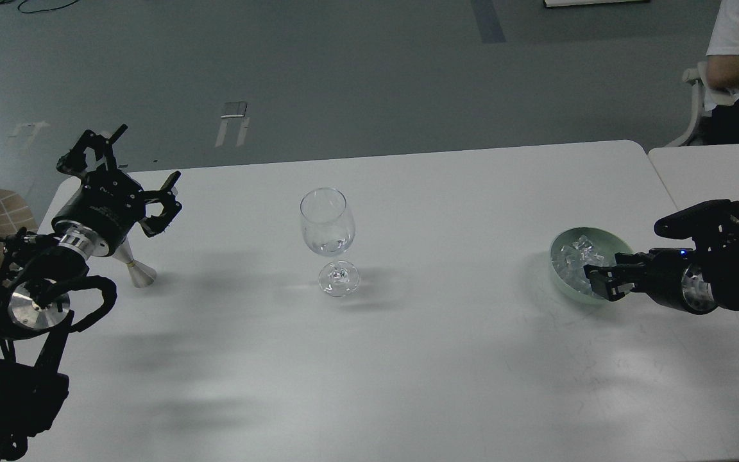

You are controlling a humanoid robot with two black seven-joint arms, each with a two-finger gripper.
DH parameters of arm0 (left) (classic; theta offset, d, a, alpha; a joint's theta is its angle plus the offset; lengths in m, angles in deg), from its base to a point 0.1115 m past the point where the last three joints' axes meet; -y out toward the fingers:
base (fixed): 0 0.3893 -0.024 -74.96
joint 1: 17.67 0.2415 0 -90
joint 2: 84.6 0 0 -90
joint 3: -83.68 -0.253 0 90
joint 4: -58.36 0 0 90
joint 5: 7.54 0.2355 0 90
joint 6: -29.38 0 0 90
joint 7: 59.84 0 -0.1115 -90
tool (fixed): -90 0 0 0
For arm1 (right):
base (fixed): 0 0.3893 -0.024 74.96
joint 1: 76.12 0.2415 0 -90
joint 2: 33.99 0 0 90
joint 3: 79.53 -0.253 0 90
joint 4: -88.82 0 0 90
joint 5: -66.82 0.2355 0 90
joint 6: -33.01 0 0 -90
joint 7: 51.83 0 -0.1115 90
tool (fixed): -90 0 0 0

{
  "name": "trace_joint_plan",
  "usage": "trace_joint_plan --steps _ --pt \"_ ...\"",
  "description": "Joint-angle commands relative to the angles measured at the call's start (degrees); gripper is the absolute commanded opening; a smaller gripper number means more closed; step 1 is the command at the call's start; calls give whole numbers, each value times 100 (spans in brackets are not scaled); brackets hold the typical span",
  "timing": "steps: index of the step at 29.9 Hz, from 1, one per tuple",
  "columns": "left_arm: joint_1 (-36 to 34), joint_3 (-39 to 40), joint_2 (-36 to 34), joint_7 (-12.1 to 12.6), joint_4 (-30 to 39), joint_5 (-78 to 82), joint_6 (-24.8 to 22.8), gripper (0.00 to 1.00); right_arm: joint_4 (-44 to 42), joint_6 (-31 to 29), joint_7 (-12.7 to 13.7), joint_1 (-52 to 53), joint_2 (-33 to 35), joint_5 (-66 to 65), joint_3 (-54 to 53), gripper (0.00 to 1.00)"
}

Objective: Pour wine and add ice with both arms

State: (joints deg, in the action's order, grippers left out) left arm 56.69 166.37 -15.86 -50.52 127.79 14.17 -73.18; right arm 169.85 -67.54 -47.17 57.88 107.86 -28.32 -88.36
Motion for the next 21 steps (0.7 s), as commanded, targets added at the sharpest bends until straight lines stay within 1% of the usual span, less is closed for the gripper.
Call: trace_joint_plan --steps 1,15,17,19,21 --pt "-1 1 0 0 0 -1 0 98 9 1 -1 21 -35 4 -13 58" --pt "8 -16 0 0 0 -1 0 98 -61 9 -1 -22 -114 -5 -22 57" --pt "8 -25 0 0 -9 -1 0 98 -96 9 -1 -22 -122 4 -31 55" --pt "8 -25 0 0 0 -1 0 98 -123 18 -1 -22 -166 4 -48 49" --pt "8 -25 0 0 -9 -9 0 98 -140 18 -1 -22 -202 4 -49 47"
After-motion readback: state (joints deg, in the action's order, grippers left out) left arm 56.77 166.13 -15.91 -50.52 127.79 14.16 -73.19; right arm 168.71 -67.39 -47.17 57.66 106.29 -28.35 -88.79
